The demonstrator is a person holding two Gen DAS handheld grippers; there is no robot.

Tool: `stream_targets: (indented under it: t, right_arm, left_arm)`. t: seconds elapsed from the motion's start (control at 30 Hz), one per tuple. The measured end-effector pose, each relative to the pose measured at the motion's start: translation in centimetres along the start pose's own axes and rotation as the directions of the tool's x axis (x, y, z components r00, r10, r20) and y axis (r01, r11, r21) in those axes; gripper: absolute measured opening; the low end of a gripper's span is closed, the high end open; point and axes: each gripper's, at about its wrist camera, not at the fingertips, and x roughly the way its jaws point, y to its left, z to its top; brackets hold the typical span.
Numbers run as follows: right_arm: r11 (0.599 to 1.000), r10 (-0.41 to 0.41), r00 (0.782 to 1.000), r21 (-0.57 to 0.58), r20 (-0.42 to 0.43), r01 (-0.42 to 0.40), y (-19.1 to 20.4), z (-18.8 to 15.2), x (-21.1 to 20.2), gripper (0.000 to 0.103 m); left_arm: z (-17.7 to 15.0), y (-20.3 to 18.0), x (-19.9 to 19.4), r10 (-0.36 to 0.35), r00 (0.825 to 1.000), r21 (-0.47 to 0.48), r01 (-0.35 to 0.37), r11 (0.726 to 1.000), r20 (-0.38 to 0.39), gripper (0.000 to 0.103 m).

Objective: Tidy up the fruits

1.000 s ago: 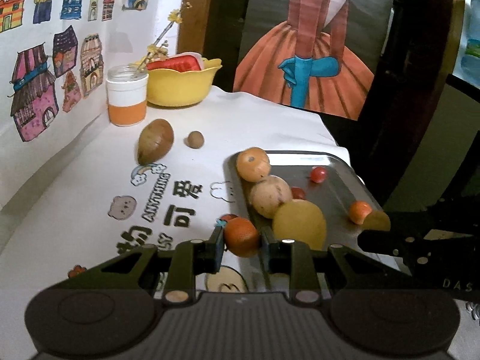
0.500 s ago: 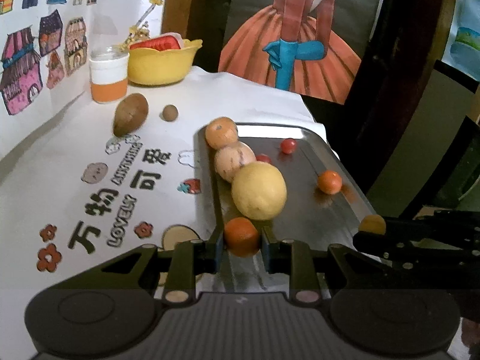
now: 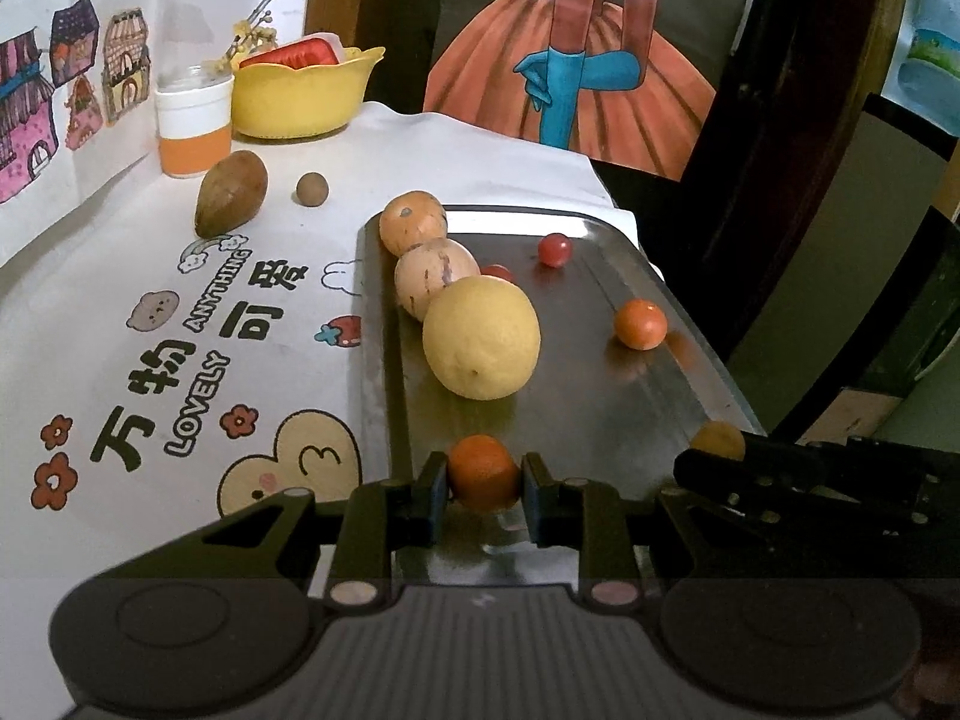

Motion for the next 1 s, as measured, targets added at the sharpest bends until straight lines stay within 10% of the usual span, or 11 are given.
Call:
stream_targets:
  t: [1.0]
  right_arm:
    - [0.998, -0.044, 0.998, -0.042, 0.043, 0.046, -0.5, 1.6, 3.2, 0.032]
  left_arm:
    - [1.2, 0.7, 1.9, 0.051, 0.999, -0.047, -0.051, 0.998, 0.002, 0.028]
